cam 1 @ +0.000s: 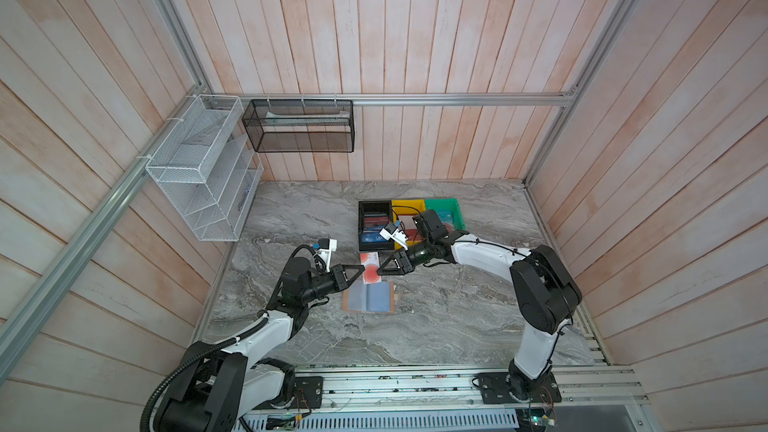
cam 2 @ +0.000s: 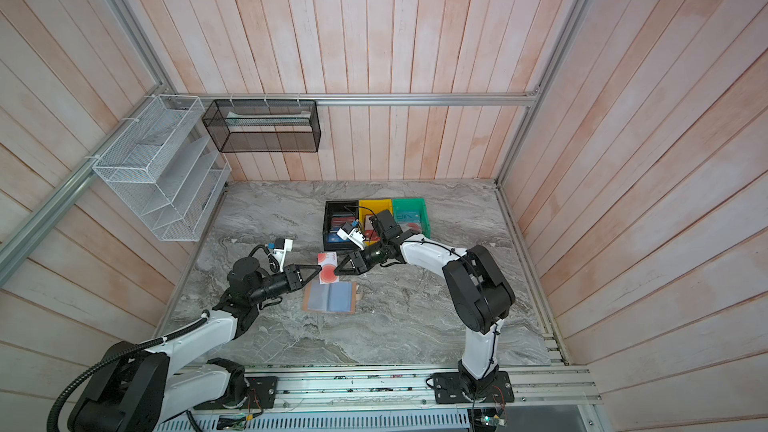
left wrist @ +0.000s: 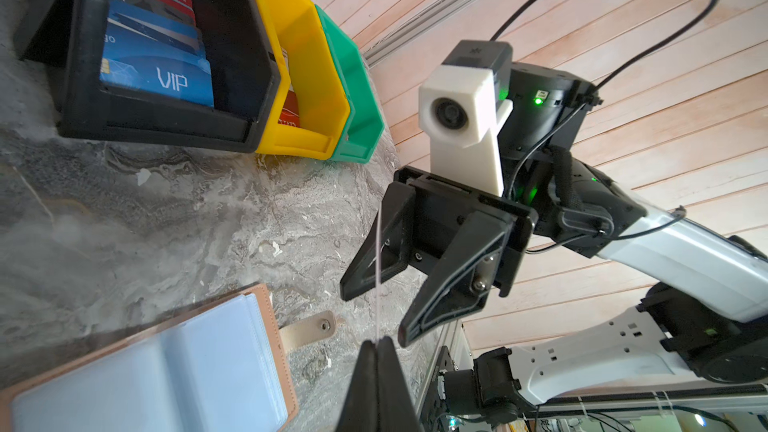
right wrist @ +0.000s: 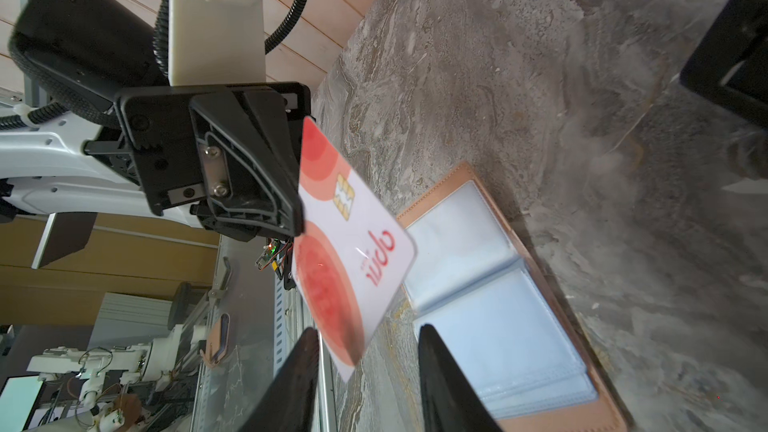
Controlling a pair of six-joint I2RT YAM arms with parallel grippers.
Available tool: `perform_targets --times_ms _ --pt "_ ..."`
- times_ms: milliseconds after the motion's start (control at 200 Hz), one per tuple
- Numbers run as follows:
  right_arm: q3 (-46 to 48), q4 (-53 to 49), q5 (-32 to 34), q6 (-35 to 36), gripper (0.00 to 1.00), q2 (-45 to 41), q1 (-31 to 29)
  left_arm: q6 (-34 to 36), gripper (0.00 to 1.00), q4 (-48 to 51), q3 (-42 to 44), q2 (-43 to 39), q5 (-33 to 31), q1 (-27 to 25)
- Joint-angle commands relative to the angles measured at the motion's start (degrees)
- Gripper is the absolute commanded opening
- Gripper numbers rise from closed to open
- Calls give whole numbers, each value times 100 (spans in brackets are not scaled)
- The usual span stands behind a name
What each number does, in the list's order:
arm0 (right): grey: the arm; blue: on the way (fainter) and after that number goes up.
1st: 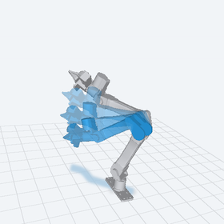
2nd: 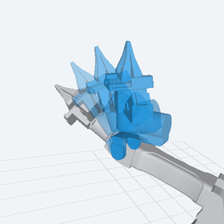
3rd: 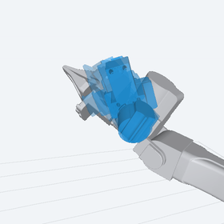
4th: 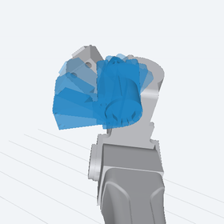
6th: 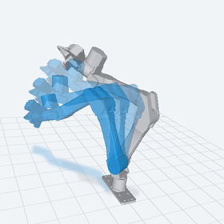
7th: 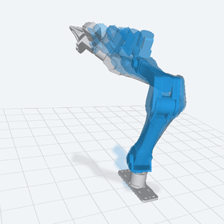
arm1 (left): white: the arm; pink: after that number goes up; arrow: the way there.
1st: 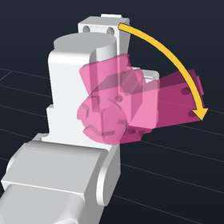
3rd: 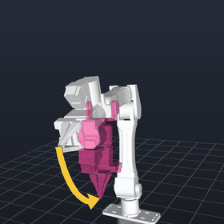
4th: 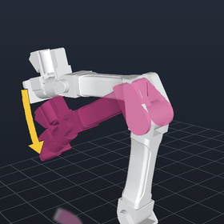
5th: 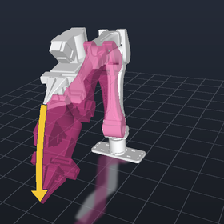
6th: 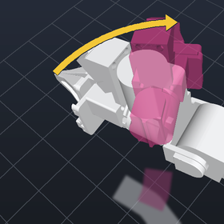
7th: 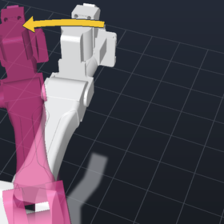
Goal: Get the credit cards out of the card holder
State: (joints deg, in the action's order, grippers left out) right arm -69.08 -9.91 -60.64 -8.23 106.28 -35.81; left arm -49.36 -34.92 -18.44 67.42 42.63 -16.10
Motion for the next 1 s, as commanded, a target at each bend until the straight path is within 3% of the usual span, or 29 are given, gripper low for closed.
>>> perform_targets --times_ms 0,235,730,995 --pt "39 199 -279 -81 41 139 -6 -99 0 -480 142 18 -259 -17" --pt "48 313 -510 -100 32 183 -20 -151 0 -621 202 128 -365 -25" --pt "35 454 -798 -135 28 262 -61 -427 0 -1046 148 316 -325 -157" --pt "33 339 -905 42 7 111 -57 -321 0 -696 64 415 -325 -174"
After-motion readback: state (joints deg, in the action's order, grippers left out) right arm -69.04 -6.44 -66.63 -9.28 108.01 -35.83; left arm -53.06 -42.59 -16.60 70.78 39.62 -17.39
